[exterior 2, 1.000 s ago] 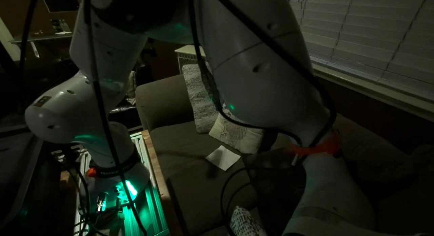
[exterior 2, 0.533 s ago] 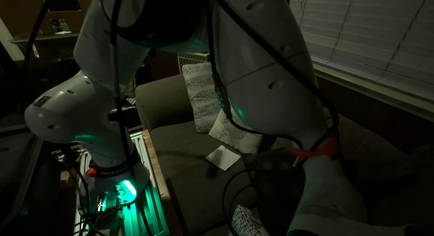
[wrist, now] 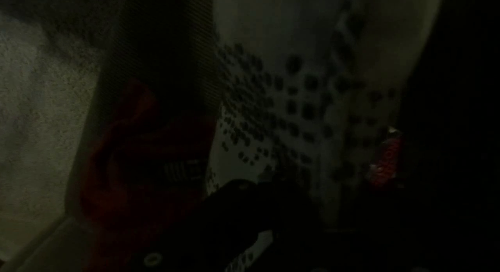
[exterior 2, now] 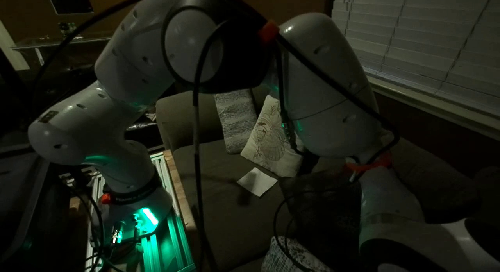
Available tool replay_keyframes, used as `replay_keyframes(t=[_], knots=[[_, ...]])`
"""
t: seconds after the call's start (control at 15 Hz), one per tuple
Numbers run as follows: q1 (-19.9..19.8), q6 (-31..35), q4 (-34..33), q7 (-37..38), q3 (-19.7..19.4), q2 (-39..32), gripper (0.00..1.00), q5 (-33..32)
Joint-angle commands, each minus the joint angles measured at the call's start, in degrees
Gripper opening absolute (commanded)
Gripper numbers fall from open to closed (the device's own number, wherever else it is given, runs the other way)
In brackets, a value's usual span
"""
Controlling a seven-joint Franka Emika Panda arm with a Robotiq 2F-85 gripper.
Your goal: Move one pillow to the right
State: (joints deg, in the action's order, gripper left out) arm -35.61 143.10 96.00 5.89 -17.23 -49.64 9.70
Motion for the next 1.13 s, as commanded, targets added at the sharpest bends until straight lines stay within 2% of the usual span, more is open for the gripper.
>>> replay_keyframes(t=[0.0, 0.07, 0.13, 0.33, 0.67, 0.8, 0.87, 0.93, 1.07], knots=[[0.49, -5.34, -7.55, -2.57, 1.37, -4.01, 0.05, -1.82], [1.34, -6.83, -8.85, -1.86, 0.76, -5.2, 0.44, -2.49], [1.7, -7.91, -10.09, -1.1, 0.46, -6.23, 0.45, -2.51], [1.36, -7.74, -12.35, 0.91, -0.42, -7.79, 0.66, -1.3], [-2.36, -6.34, -12.49, 3.77, -1.41, -4.7, 1.0, 1.25], [-4.23, -8.17, -11.66, 4.78, -1.53, -2.24, 1.0, 2.1], [-6.23, -10.13, -11.18, 3.11, 0.0, -0.47, 1.0, 3.37], [-4.25, -7.11, -12.92, 4.21, -1.37, -4.14, 1.0, 0.76], [-6.06, -9.07, -12.84, 4.04, -0.75, -2.26, 1.0, 1.5]])
